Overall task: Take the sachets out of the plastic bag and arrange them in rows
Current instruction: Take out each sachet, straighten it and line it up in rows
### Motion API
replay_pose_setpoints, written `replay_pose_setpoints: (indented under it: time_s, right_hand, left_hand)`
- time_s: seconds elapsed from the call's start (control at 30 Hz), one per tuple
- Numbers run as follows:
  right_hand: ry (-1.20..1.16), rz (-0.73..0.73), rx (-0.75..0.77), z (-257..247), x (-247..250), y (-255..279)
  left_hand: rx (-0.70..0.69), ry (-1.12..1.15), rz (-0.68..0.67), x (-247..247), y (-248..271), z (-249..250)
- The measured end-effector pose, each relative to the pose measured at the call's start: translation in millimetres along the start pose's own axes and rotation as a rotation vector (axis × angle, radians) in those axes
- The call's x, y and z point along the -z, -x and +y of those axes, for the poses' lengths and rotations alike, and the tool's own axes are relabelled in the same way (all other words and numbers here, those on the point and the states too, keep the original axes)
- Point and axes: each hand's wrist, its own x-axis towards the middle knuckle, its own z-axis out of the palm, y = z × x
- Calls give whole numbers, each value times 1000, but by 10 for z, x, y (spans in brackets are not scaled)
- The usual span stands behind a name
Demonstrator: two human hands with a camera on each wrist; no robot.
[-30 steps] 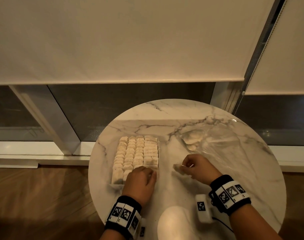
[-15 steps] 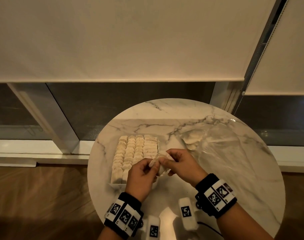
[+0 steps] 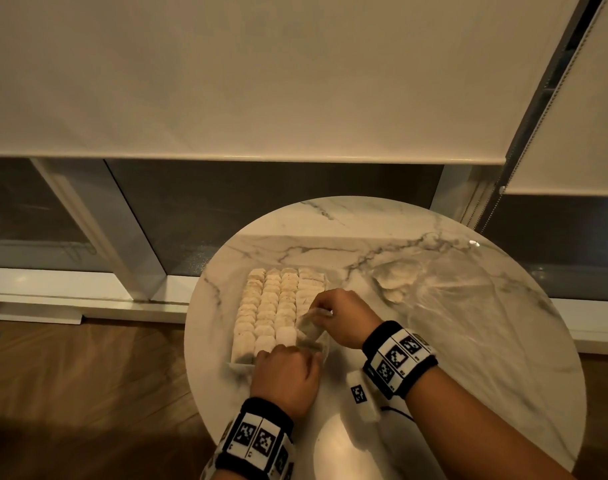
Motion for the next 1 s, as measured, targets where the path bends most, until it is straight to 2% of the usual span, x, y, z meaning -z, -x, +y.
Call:
replay_pose_setpoints:
  time_s: [0.17, 0.47, 0.73, 0.87, 1.0]
  right_hand:
    - [246, -192, 0, -100, -31, -156]
    - [485, -411, -18, -323, 16, -250]
    - [685, -248, 21, -379, -119, -243]
    - [763, -229, 56, -345, -182, -220]
    - [813, -205, 76, -339, -227, -229]
  left_hand:
    - [20, -42, -79, 0, -10, -9]
    - [37, -9, -102, -31, -14, -45]
    - [48, 67, -78, 58, -9, -39]
    - [53, 117, -71, 20, -15, -36]
    - [33, 45, -93, -3, -14, -26]
